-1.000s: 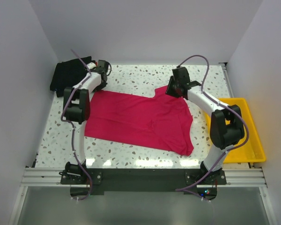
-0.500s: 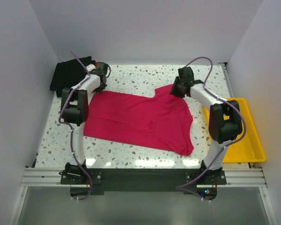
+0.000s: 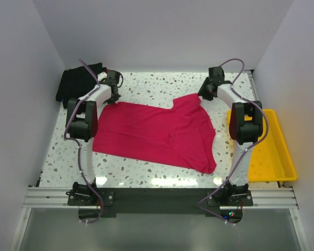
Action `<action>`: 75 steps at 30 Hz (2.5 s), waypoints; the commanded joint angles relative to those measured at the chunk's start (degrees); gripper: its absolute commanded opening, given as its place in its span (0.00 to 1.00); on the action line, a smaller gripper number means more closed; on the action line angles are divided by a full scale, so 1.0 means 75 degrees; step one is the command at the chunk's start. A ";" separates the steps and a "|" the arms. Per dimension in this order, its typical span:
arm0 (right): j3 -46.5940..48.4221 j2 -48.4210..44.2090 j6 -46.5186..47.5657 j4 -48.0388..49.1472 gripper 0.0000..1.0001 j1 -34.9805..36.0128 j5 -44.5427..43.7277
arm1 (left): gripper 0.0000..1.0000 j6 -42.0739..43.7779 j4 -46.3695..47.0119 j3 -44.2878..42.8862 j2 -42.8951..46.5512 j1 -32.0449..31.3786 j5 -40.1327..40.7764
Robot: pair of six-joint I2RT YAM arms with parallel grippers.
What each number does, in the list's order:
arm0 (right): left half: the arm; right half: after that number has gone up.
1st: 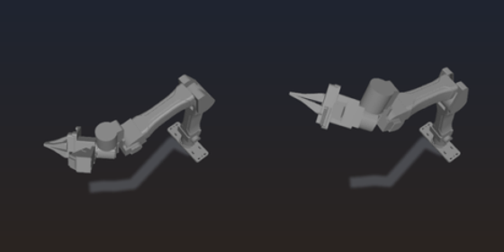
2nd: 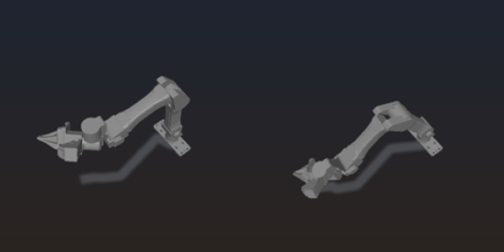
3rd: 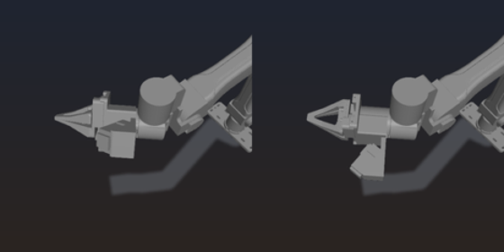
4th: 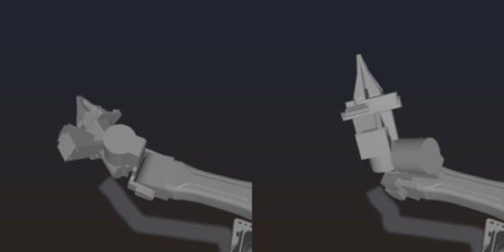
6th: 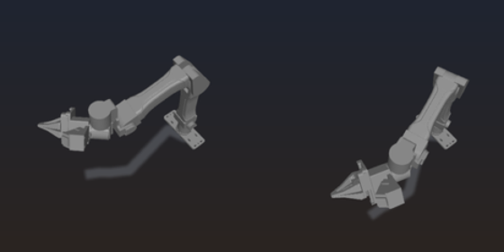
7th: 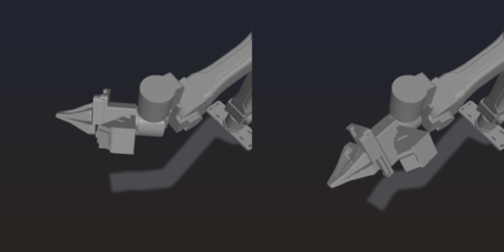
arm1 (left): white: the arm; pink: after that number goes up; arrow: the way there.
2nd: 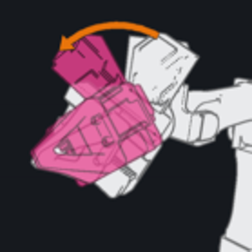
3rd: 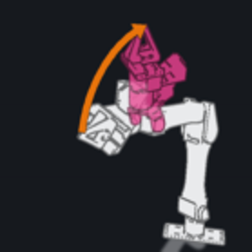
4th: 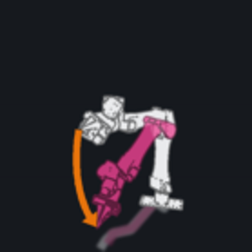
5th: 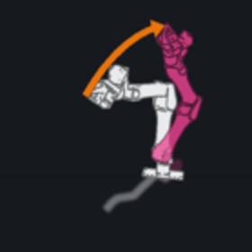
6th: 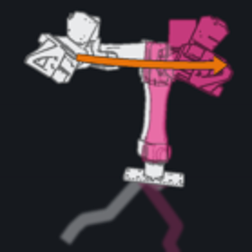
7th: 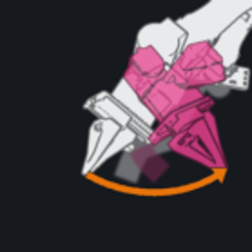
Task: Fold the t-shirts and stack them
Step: Fold the tshirt
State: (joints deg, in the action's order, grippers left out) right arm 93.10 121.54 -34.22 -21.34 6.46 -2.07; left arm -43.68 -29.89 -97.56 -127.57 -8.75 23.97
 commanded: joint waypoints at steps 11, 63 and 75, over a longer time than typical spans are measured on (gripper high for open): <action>0.1848 0.1432 0.0167 -0.0131 0.37 0.0041 -0.0252 | 0.00 0.0281 0.0376 0.0047 0.0368 -0.0028 -0.0207; -0.0365 -0.2011 0.0789 0.0197 0.00 0.0147 0.0147 | 0.00 0.0340 0.0821 0.0703 0.1294 0.0605 -0.0605; -0.2579 -0.3957 0.0345 0.0349 0.00 0.0135 0.0368 | 0.00 -0.0117 0.1278 0.2062 0.2278 0.0886 -0.1133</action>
State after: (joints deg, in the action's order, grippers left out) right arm 77.45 96.62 -30.00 -20.62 7.75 -0.38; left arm -42.83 -23.79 -83.96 -114.76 -3.01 16.29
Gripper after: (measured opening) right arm 0.008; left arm 0.018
